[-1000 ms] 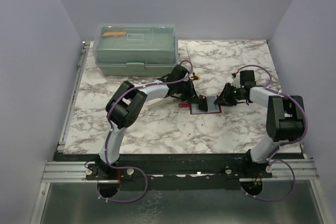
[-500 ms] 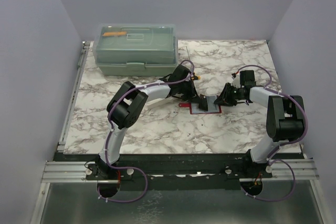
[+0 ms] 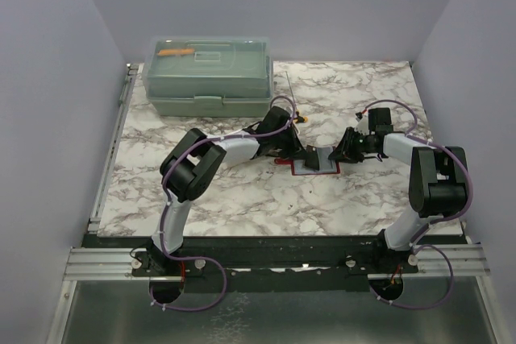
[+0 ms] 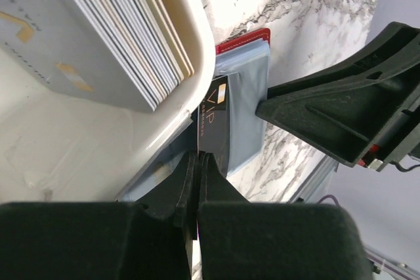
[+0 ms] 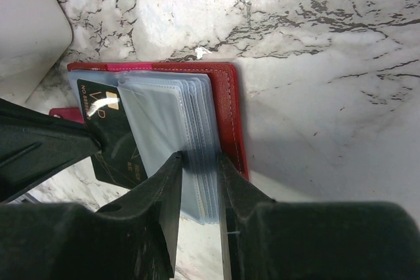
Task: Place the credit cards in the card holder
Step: Insert the credit card into the card holder, then close the card holder at the center of the board.
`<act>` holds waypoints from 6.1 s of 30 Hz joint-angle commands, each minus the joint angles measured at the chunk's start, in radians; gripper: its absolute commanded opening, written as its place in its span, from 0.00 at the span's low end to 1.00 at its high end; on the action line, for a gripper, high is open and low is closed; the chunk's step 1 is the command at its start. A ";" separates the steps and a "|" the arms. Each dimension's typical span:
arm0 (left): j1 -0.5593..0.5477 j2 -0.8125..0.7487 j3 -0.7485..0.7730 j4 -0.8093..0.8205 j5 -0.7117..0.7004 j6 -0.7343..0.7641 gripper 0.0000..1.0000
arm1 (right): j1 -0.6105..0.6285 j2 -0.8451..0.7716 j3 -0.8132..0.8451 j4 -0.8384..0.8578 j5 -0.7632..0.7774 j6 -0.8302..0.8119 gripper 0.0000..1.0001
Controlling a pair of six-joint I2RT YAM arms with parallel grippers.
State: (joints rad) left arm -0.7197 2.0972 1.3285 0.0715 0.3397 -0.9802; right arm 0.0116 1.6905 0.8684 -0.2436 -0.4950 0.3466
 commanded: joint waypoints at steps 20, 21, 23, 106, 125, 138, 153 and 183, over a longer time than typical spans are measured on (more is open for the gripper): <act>0.014 0.050 0.047 0.028 0.126 -0.030 0.06 | 0.013 0.031 -0.026 -0.029 0.010 -0.022 0.26; 0.013 0.041 0.041 0.026 0.110 -0.027 0.02 | 0.013 0.031 -0.026 -0.031 0.013 -0.022 0.26; 0.014 0.019 0.018 0.026 0.067 -0.023 0.00 | 0.013 0.031 -0.028 -0.028 0.014 -0.021 0.26; -0.143 0.072 0.193 -0.230 -0.097 0.089 0.20 | -0.001 -0.040 -0.060 -0.006 -0.055 0.007 0.19; -0.075 -0.032 0.009 0.008 0.095 0.000 0.49 | -0.002 -0.068 -0.050 -0.037 -0.051 0.010 0.29; -0.101 -0.016 0.047 -0.018 0.029 0.021 0.51 | -0.002 -0.081 -0.056 -0.039 -0.052 0.015 0.36; -0.063 -0.029 0.025 -0.078 -0.020 0.056 0.55 | -0.078 -0.094 -0.105 0.046 -0.202 0.067 0.45; -0.127 -0.310 -0.093 -0.253 -0.090 0.161 0.74 | -0.017 -0.116 -0.049 -0.063 0.039 -0.035 0.51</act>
State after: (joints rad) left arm -0.8463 1.9549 1.3308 -0.1177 0.3016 -0.8806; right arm -0.0471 1.5631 0.7811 -0.2596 -0.5541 0.3576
